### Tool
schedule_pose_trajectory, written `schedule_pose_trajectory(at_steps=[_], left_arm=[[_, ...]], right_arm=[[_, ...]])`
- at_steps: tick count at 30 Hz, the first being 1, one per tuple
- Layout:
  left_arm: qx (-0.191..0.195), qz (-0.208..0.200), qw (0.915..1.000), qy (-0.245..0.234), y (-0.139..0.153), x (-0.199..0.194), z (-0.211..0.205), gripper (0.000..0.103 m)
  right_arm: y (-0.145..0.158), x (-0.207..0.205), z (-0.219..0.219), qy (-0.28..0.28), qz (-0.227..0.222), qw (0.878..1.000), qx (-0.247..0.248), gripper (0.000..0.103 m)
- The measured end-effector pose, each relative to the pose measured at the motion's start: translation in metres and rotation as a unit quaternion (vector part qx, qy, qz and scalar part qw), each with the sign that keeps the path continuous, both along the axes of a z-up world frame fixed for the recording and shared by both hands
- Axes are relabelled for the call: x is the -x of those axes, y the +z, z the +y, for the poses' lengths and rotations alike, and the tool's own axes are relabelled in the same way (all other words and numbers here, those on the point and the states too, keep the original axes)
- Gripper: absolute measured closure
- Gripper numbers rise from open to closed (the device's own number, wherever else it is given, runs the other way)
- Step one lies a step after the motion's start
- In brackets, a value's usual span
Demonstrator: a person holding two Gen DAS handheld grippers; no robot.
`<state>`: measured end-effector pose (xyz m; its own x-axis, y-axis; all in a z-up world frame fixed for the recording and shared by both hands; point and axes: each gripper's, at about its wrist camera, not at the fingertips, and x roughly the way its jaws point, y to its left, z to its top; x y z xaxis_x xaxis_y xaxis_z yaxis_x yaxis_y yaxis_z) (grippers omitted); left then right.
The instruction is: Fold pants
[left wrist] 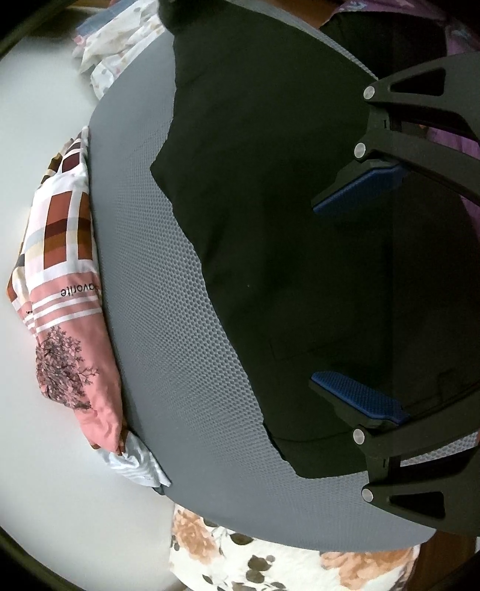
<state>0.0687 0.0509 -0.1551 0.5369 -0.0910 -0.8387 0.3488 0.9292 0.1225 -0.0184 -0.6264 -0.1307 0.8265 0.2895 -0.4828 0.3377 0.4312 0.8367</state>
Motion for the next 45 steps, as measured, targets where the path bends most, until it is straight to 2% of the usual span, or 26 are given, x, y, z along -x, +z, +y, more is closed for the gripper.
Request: schedule_pose_trajectory(at_steps=[7,19,30,38,45], left_arm=[[0.000,-0.001,1.0000,-0.001,0.000,0.000,0.001,0.017],[0.017,0.006,0.9998,0.010,-0.001,-0.003,0.009,0.017],[0.026,0.016,0.9994,0.015,-0.003,-0.005,0.012,0.017],[0.026,0.022,0.9993,0.014,-0.006,-0.007,0.011,0.017],[0.030,0.028,0.9991,0.014,-0.007,-0.008,0.011,0.017]], right_arm=[[0.025,-0.024,0.050,0.053,-0.022,0.998,0.003,0.091],[0.025,-0.040,0.115,0.111,-0.025,0.993,-0.010,0.091],[0.019,-0.039,0.151,0.147,-0.028,0.988,-0.029,0.091],[0.024,-0.047,0.188,0.182,-0.027,0.983,-0.004,0.091],[0.022,-0.059,0.234,0.228,-0.018,0.973,0.023,0.091]])
